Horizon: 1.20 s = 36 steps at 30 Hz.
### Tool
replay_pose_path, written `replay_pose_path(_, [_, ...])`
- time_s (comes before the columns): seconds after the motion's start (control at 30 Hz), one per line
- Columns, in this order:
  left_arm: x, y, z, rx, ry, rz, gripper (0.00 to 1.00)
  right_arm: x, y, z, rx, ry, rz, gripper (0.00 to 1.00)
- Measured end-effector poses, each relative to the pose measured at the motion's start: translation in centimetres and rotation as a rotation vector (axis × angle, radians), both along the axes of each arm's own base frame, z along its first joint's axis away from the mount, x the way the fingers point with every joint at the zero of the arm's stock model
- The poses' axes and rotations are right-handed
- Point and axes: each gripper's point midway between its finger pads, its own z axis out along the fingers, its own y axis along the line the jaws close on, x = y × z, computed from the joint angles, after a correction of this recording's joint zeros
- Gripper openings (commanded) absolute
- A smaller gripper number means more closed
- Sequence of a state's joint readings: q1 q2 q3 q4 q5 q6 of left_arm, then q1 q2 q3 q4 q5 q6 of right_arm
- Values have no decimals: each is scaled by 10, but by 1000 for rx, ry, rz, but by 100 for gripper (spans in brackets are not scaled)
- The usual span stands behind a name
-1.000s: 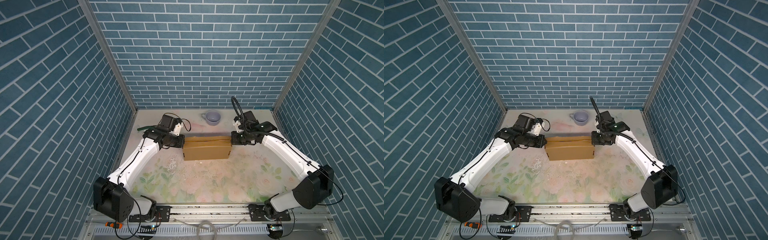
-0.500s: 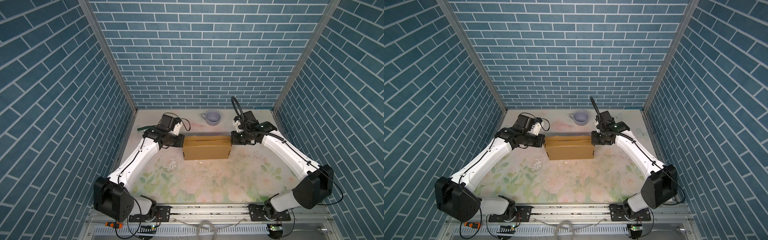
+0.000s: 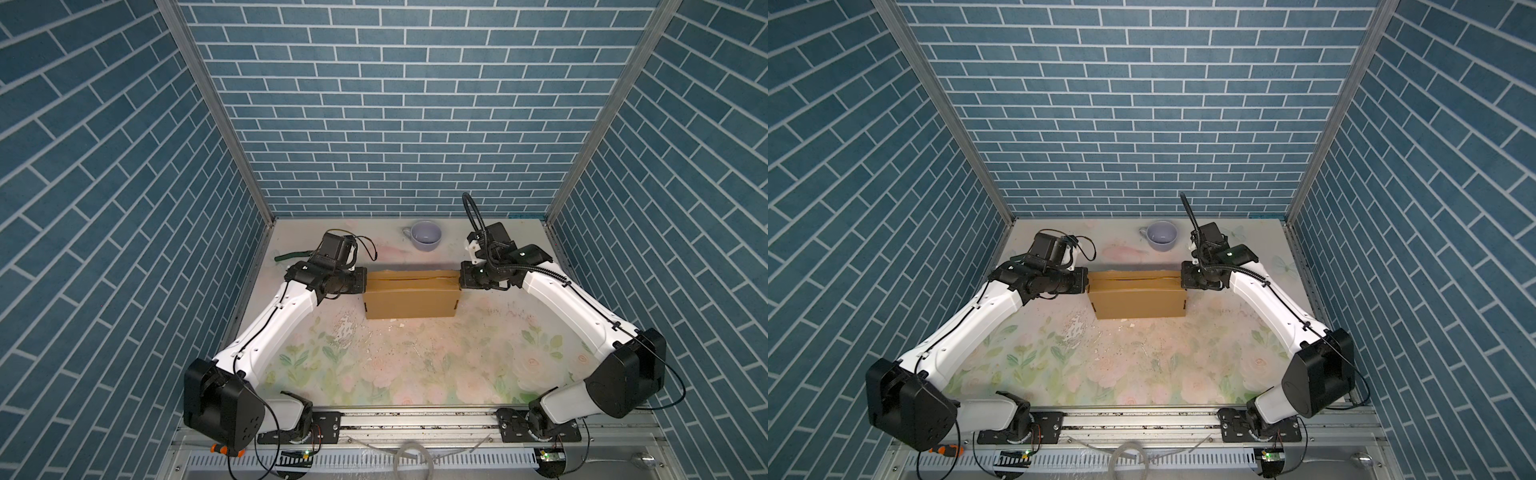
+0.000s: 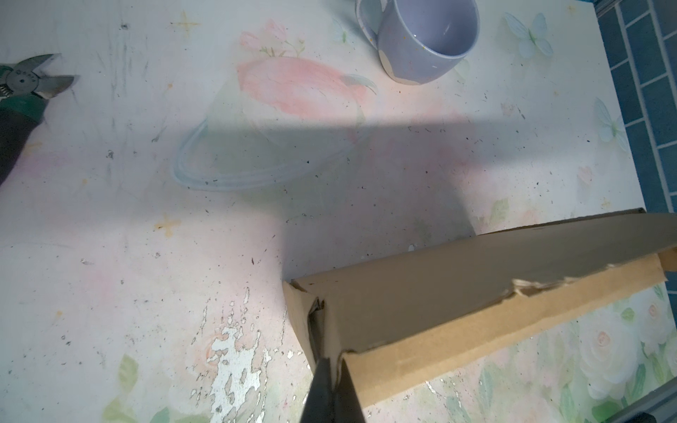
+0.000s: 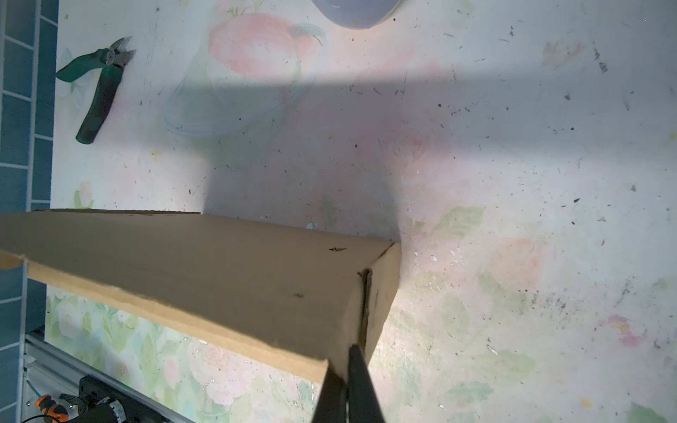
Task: Assemble paper box
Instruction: Fold and tuck the lid into the gap.
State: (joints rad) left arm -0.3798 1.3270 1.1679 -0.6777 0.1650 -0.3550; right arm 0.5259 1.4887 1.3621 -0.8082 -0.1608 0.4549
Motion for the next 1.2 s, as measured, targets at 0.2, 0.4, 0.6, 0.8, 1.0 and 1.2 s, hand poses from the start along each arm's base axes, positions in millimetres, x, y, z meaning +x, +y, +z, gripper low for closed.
replay_pose_path(0.2, [0, -1, -1, -42, -24, 46, 0, 0, 1, 0, 7, 1, -7, 0])
replay_pose_path(0.4, [2, 1, -1, -56, -50, 77, 0, 0, 3, 0, 14, 3, -4, 0])
replay_pose_path(0.6, [-2, 4, -4, -83, -111, 85, 0, 0, 4, 0, 19, 4, -3, 0])
replay_pose_path(0.8, [4, 3, -6, -85, -158, 75, 0, 3, 6, -1, 38, -7, -20, 0])
replay_pose_path(1.0, [11, 4, -7, -35, -180, 40, 0, 4, 6, -1, 41, -14, -25, 0])
replay_pose_path(1.2, [12, 6, -7, 7, -172, 5, 0, 6, 6, -2, 40, -18, -30, 0])
